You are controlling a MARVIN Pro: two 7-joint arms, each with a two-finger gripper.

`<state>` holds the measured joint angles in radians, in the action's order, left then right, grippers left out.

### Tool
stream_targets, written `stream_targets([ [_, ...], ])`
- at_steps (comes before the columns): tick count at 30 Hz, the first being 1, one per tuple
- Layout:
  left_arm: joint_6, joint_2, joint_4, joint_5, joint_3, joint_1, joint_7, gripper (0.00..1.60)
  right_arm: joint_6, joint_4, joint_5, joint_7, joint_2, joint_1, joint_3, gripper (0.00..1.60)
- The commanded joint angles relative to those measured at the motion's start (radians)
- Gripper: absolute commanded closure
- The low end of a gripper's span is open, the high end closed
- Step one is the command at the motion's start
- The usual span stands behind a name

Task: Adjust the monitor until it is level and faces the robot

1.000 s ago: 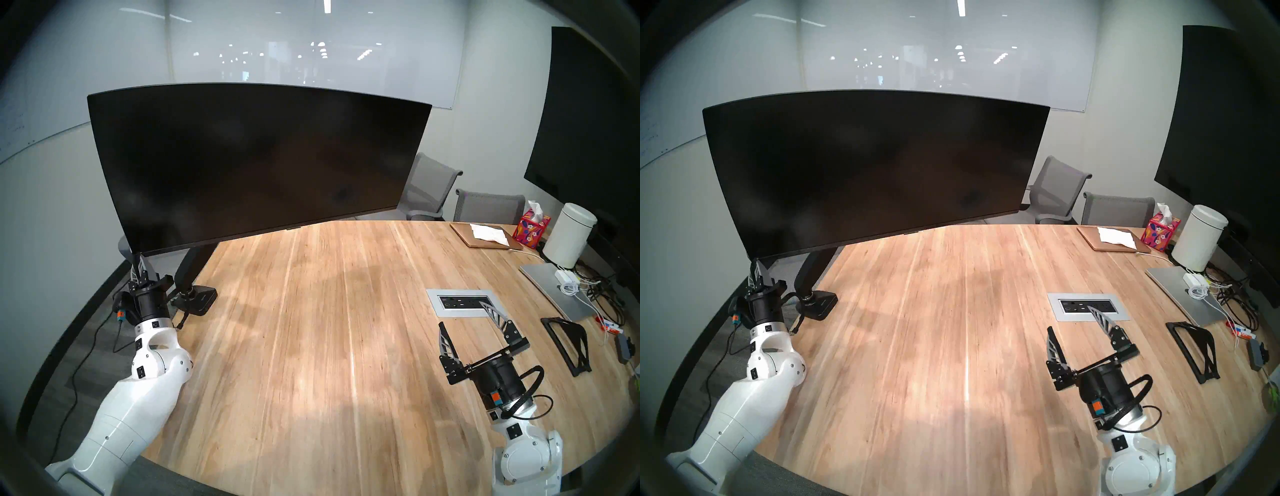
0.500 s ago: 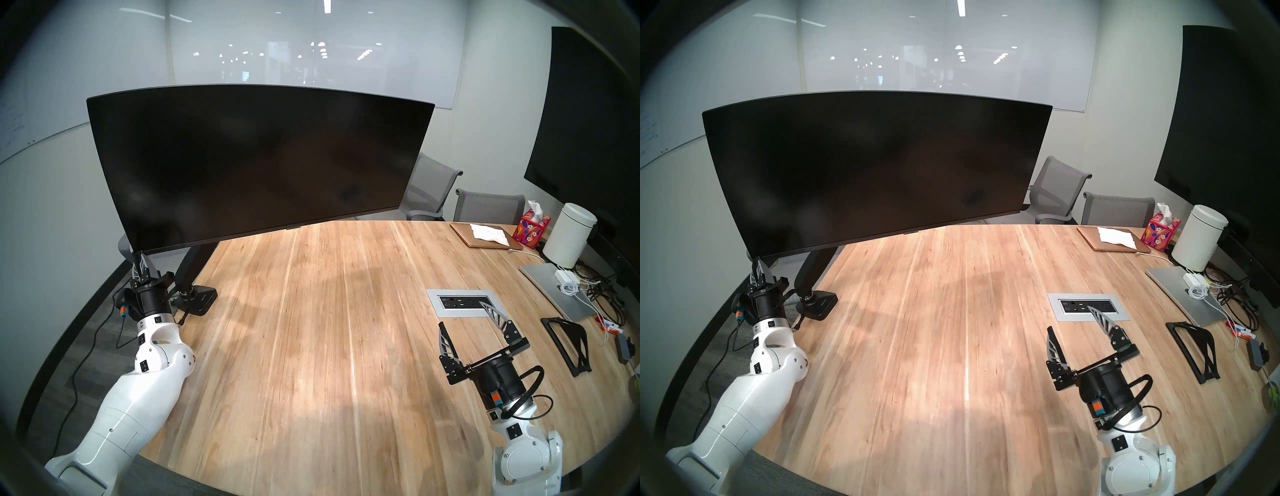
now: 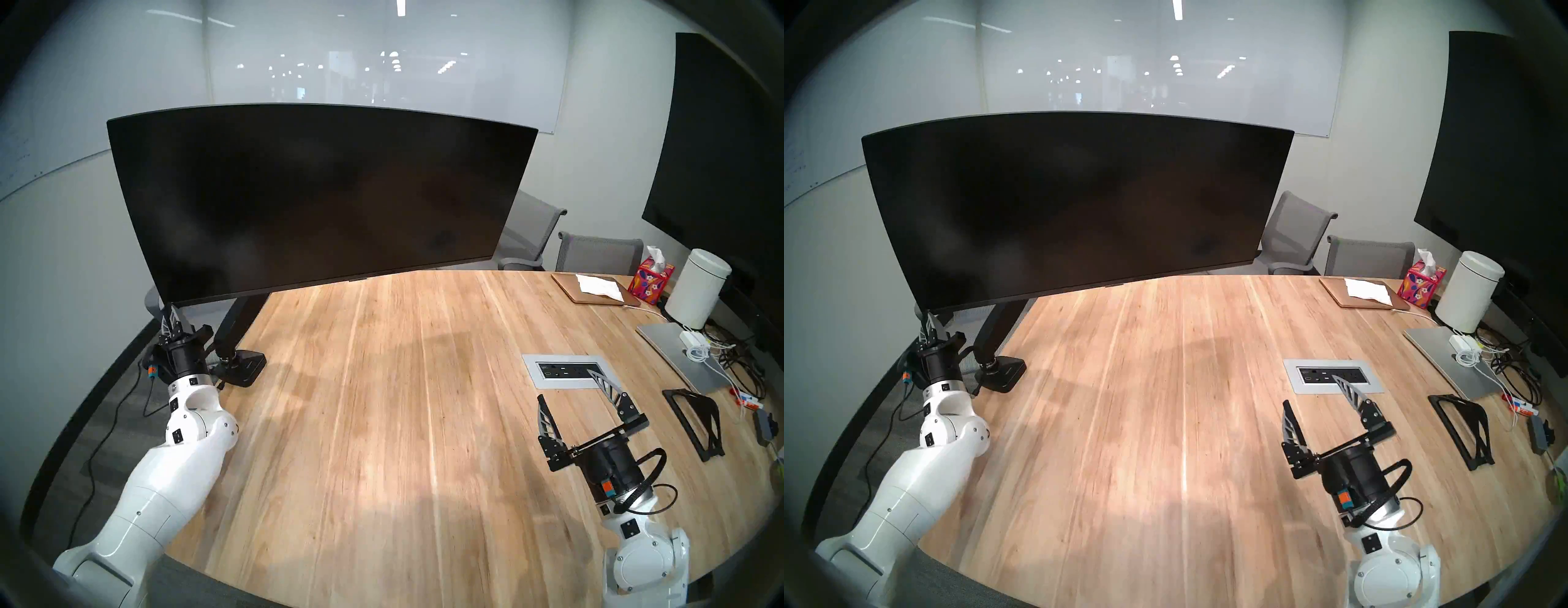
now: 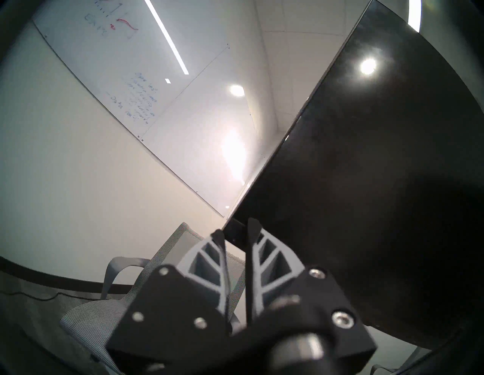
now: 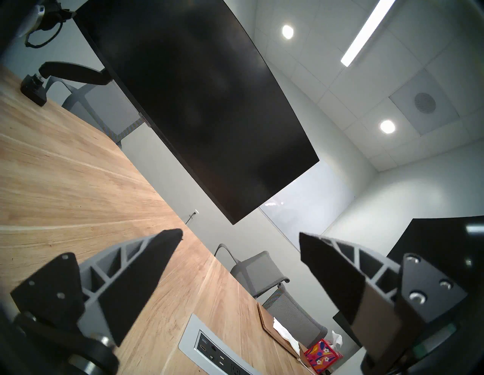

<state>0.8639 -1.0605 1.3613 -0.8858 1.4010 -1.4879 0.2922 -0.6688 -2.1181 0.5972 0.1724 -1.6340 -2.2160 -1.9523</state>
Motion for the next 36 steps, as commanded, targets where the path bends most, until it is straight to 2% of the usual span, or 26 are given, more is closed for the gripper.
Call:
stream_targets([
  [1, -0.02, -0.005, -0.01, 0.015, -0.022, 0.048, -0.009, 1.6, -0.001, -0.021, -0.007, -0.003, -0.002, 0.002, 0.0, 0.0],
  [12, -0.007, -0.015, -0.036, 0.001, -0.03, 0.034, -0.002, 1.6, -0.001, -0.022, -0.007, -0.003, -0.002, 0.001, 0.0, 0.0],
  [17, -0.011, -0.015, -0.073, -0.008, -0.027, 0.061, -0.005, 1.6, -0.001, -0.021, -0.007, -0.003, -0.002, 0.001, 0.0, 0.0],
  [20, -0.004, -0.011, -0.084, 0.018, -0.031, 0.063, -0.007, 1.6, -0.001, -0.021, -0.007, -0.003, -0.002, 0.002, 0.0, 0.0],
  [26, 0.024, -0.001, 0.006, 0.071, -0.036, -0.016, 0.004, 1.59, -0.002, -0.021, -0.006, -0.003, -0.002, 0.002, 0.0, 0.0],
  [27, 0.039, 0.002, 0.021, 0.09, -0.041, -0.035, -0.002, 1.47, -0.002, -0.02, -0.006, -0.003, -0.002, 0.002, 0.0, 0.0],
  [28, 0.044, 0.007, 0.042, 0.099, -0.046, -0.058, -0.011, 1.17, -0.002, -0.02, -0.006, -0.003, -0.002, 0.002, 0.0, 0.0],
  [30, 0.061, 0.009, 0.071, 0.117, -0.052, -0.095, -0.019, 0.0, -0.002, -0.02, -0.005, -0.004, -0.002, 0.003, 0.0, 0.0],
  [36, 0.045, 0.016, 0.116, 0.157, -0.038, -0.131, 0.019, 0.0, -0.001, -0.021, -0.007, -0.003, -0.002, 0.002, 0.0, 0.0],
])
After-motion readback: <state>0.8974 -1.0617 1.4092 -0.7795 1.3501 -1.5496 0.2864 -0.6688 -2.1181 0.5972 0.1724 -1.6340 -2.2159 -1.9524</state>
